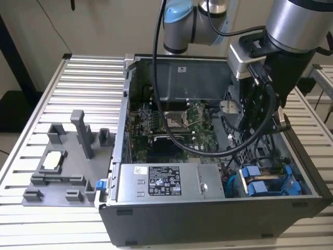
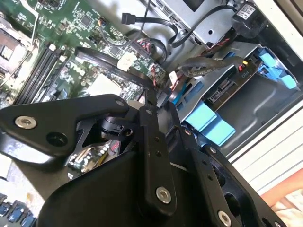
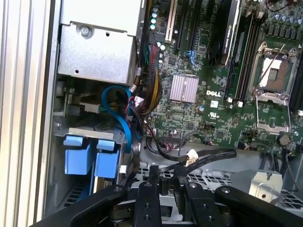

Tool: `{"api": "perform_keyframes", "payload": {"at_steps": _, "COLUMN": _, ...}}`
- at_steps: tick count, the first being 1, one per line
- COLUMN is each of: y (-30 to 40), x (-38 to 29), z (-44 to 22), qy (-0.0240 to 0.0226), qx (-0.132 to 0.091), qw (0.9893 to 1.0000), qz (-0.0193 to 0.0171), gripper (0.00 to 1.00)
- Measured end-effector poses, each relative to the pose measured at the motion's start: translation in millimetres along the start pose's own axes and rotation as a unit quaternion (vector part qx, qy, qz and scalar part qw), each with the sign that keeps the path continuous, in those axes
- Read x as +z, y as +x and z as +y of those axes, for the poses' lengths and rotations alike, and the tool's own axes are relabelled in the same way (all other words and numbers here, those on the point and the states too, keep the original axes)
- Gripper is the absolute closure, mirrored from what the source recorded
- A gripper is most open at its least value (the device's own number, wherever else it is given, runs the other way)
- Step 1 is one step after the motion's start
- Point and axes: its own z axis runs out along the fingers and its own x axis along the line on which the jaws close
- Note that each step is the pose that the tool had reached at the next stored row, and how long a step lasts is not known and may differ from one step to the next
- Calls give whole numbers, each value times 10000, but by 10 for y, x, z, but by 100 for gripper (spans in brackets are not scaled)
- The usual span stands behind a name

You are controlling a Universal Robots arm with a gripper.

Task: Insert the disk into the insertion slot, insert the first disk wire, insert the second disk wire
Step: 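Insert the second disk wire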

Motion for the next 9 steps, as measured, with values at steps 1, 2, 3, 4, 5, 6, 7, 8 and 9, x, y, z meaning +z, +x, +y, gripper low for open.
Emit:
{"api": "perform_keyframes", "payload": {"at_steps": 1, "y": 0, "x": 5, "z": 0, "qy": 1, "qx": -4, "qw": 10000, "qz": 4, "gripper": 73}}
{"api": "perform_keyframes", "payload": {"at_steps": 2, "y": 1, "x": 11, "z": 1, "qy": 2, "qx": -7, "qw": 10000, "qz": 9, "gripper": 73}}
{"api": "perform_keyframes", "payload": {"at_steps": 3, "y": 1, "x": 15, "z": 2, "qy": 4, "qx": -9, "qw": 10000, "qz": 15, "gripper": 73}}
{"api": "perform_keyframes", "payload": {"at_steps": 4, "y": 2, "x": 18, "z": 2, "qy": 5, "qx": -11, "qw": 10000, "qz": 22, "gripper": 73}}
{"api": "perform_keyframes", "payload": {"at_steps": 5, "y": 2, "x": 18, "z": 2, "qy": 5, "qx": -11, "qw": 10000, "qz": 24, "gripper": 75}}
{"api": "perform_keyframes", "payload": {"at_steps": 6, "y": 2, "x": 18, "z": 2, "qy": 5, "qx": -11, "qw": 10000, "qz": 26, "gripper": 75}}
{"api": "perform_keyframes", "payload": {"at_steps": 7, "y": 2, "x": 19, "z": 2, "qy": 5, "qx": -12, "qw": 10000, "qz": 27, "gripper": 82}}
{"api": "perform_keyframes", "payload": {"at_steps": 8, "y": 2, "x": 20, "z": 2, "qy": 5, "qx": -12, "qw": 10000, "qz": 27, "gripper": 82}}
{"api": "perform_keyframes", "payload": {"at_steps": 9, "y": 2, "x": 20, "z": 2, "qy": 5, "qx": -12, "qw": 10000, "qz": 27, "gripper": 82}}
